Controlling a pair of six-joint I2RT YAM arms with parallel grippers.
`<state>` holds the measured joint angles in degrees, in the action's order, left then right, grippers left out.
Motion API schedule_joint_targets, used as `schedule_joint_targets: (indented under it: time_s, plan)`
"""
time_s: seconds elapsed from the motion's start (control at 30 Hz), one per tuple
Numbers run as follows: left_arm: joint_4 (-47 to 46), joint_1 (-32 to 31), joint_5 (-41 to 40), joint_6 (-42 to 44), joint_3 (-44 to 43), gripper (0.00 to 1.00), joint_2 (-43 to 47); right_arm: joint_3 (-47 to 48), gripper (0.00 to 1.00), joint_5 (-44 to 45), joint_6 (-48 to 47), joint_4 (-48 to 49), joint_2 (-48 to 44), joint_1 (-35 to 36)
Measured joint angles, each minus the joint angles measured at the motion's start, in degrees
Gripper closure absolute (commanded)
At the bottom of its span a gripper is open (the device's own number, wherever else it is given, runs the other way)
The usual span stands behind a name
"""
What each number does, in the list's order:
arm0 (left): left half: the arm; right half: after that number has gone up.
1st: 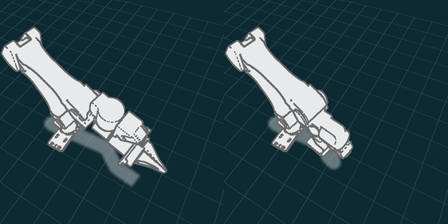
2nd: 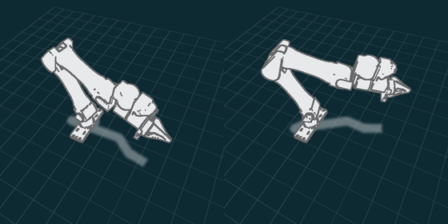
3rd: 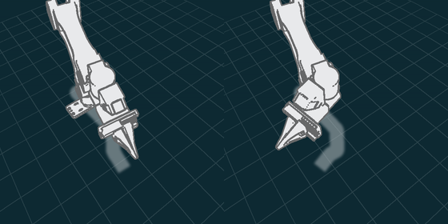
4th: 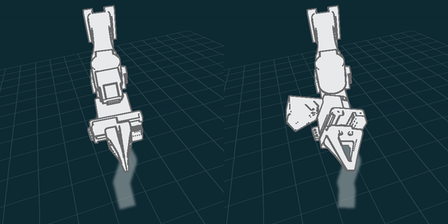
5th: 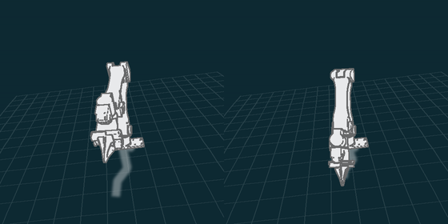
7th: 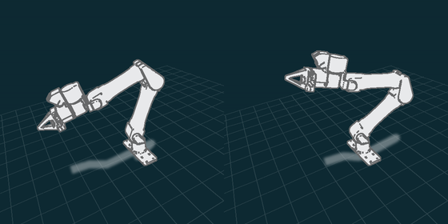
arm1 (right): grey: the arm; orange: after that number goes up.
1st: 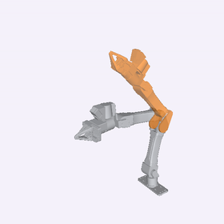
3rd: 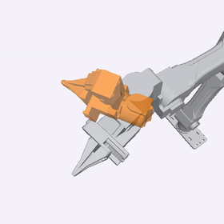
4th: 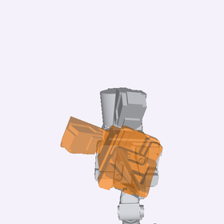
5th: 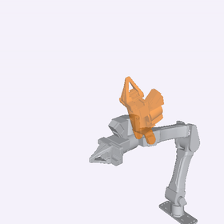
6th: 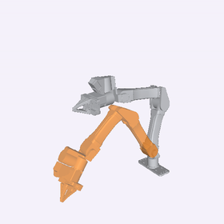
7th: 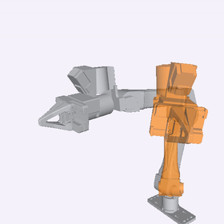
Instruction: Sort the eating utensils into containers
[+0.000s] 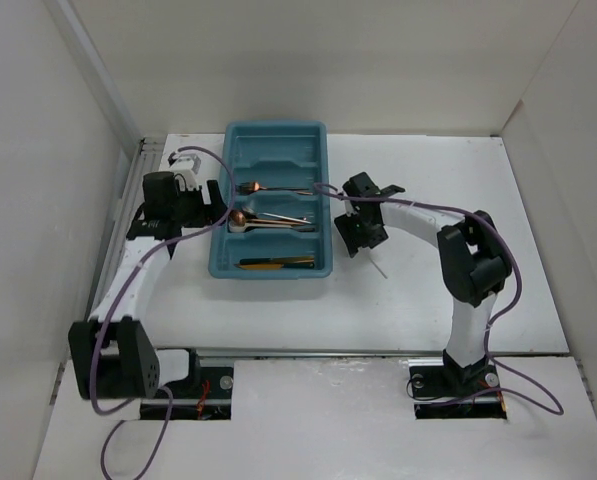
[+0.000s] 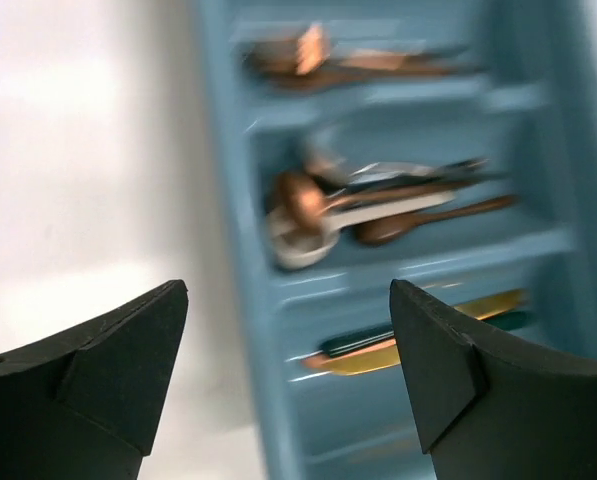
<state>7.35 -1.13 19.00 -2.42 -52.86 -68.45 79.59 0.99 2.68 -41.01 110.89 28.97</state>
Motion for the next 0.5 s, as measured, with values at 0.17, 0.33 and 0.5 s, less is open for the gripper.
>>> schedule_joint_targets:
  time_s: [0.17,0.33,0.5]
  plan:
    - [4.9,1.6,-1.3,2.7,-0.8,0.17,-10.7,-2.2,0.4,0.1,0.2,1.3,0.2,-0.5]
    - [6.4,1.5,-1.9,4.4,-1.1,0.24,-15.8,-2.4,0.43,0.4,0.1,1.7,0.2,-0.9]
    - [5.9,1.7,-3.1,4.8,-1.6,0.67,-19.4,-2.7,0.44,0.7,-0.3,2.1,-0.1,-1.1]
